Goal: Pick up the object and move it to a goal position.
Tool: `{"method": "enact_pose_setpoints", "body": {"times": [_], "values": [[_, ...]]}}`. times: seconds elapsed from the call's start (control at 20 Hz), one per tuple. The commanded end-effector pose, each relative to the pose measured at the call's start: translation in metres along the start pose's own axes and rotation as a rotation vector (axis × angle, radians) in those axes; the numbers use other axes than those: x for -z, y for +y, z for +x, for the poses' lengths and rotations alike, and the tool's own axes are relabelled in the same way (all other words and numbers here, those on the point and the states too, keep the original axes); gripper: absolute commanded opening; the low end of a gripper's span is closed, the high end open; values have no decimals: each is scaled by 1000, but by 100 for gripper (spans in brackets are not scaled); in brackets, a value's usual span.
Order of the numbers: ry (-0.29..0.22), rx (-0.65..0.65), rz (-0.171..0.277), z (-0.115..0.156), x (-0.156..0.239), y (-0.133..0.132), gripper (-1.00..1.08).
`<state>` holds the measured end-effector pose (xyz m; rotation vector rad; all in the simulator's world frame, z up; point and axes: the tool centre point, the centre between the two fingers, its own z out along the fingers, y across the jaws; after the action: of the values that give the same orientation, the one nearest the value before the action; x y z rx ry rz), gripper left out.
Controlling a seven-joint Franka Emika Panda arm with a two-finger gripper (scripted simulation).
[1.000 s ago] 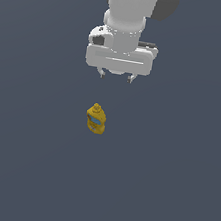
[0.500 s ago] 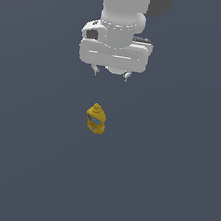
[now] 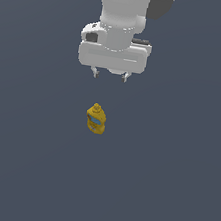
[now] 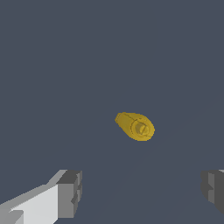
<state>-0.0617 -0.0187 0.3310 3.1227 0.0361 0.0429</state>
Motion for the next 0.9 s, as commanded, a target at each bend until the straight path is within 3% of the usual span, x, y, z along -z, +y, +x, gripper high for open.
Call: {"method": "enact_pose_setpoints", "body": {"times": [0.0, 0.85], "values": [[-1, 27, 1, 1, -3, 1, 100], [-9, 372, 8, 8, -40, 14, 100]]}}
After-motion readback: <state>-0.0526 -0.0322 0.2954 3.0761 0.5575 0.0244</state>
